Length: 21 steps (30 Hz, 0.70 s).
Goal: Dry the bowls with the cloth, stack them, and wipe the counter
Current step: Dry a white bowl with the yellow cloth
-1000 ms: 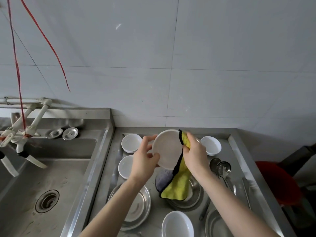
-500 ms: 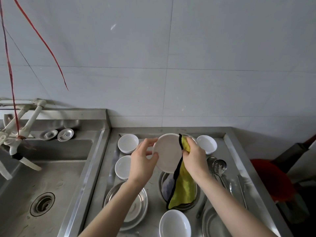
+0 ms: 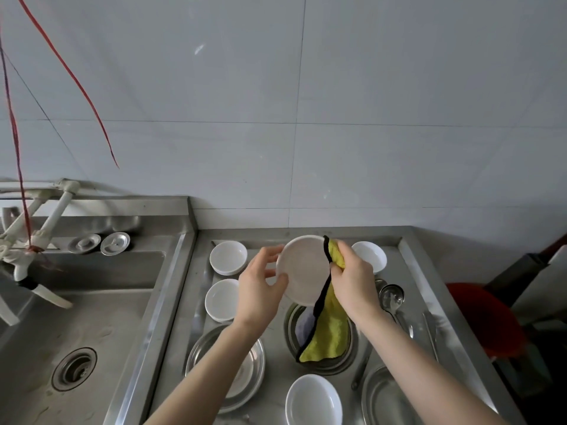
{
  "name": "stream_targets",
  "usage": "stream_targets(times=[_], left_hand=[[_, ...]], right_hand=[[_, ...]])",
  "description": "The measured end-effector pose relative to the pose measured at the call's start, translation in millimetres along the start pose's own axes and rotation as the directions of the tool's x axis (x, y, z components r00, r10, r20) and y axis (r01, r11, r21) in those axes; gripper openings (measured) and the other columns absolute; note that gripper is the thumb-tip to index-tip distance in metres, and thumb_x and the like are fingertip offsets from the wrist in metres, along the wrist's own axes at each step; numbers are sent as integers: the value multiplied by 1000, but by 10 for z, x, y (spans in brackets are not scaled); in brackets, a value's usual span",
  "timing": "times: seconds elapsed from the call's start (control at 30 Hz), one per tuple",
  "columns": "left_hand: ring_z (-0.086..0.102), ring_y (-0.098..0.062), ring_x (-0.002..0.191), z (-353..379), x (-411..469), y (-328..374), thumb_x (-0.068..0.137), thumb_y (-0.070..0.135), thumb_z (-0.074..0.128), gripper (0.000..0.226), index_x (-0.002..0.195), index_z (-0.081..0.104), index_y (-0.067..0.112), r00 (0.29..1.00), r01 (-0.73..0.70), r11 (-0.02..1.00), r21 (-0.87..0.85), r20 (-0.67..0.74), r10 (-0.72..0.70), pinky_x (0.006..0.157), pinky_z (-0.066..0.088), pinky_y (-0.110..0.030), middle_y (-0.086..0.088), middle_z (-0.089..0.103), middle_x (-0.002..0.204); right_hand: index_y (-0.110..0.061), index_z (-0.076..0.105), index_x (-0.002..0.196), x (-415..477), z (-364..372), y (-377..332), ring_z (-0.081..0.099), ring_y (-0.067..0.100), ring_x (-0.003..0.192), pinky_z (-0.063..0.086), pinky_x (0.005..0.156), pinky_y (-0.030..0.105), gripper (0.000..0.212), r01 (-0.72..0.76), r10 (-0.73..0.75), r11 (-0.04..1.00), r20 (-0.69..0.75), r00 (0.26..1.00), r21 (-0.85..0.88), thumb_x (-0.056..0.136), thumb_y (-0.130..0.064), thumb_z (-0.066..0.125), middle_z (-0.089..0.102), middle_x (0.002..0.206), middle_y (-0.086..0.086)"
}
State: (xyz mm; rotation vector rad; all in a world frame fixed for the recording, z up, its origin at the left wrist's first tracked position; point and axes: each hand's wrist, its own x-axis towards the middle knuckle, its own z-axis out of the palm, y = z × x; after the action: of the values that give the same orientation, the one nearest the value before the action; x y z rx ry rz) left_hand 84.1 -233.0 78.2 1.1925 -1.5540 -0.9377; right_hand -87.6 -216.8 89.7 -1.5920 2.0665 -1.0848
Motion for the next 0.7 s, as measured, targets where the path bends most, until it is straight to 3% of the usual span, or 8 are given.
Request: stream_targets(times=[0.1,0.17,0.23,0.3,0.37,0.47,0.6,0.7], left_hand=[[64,-11,97,-75,108,9,78,-4,56,50,116,63,29,978,-152,965,213,172,117,83,48,-14,23,62,109],[62,-13,95,-112,182,14,78,4,54,53,118,60,38,935,-282,902,326,304,182,83,50,-26,17,63,107],[60,-10,97,-140,211,-11,79,7,55,55,120,59,42,920,-326,884,336,329,215,83,51,-31,17,63,107],[59,-2,99,-138,160,-9,82,4,63,57,126,58,39,959,-221,950,219,226,171,81,52,-22,21,60,111],[60,2,100,-103,68,17,80,1,69,60,125,56,37,995,-74,996,54,67,70,76,49,-12,18,60,115],[61,4,97,-56,-11,20,76,-7,66,51,113,62,28,998,-25,1000,18,-58,26,74,46,-6,10,65,106],[61,-6,94,-158,87,6,75,-9,60,49,112,66,22,984,-160,964,214,116,138,79,41,-3,15,64,108],[60,-9,89,-202,150,-1,74,-7,58,53,113,67,28,936,-293,892,345,293,195,78,44,-14,17,61,103]], right_hand=[[-24,55,125,-1,-4,26,61,21,94,50,76,30,42,138,-133,983,47,990,-122,91,-1,51,66,105,-1],[-32,54,121,-1,25,34,61,18,92,52,71,32,44,234,-206,945,141,968,-227,89,-1,51,66,102,-4],[-35,54,116,-17,65,28,60,16,89,53,67,34,46,292,-261,924,150,954,-246,88,1,51,65,99,-7],[-29,59,116,-28,83,8,59,11,85,50,72,27,42,216,-213,971,42,976,-104,89,1,51,66,98,-8],[-23,59,120,-20,85,-18,57,12,86,45,77,24,38,28,-25,995,-34,999,91,91,0,51,65,103,-2],[-20,57,122,0,81,-17,60,25,90,49,78,32,36,-79,76,986,23,997,147,91,-2,51,65,102,5],[-20,57,124,-50,43,-25,61,20,99,51,82,31,43,156,-154,986,37,987,-54,88,3,52,66,108,-1],[-28,57,121,-73,105,-13,61,21,96,53,76,36,50,295,-267,928,146,953,-227,83,4,55,65,104,-2]])
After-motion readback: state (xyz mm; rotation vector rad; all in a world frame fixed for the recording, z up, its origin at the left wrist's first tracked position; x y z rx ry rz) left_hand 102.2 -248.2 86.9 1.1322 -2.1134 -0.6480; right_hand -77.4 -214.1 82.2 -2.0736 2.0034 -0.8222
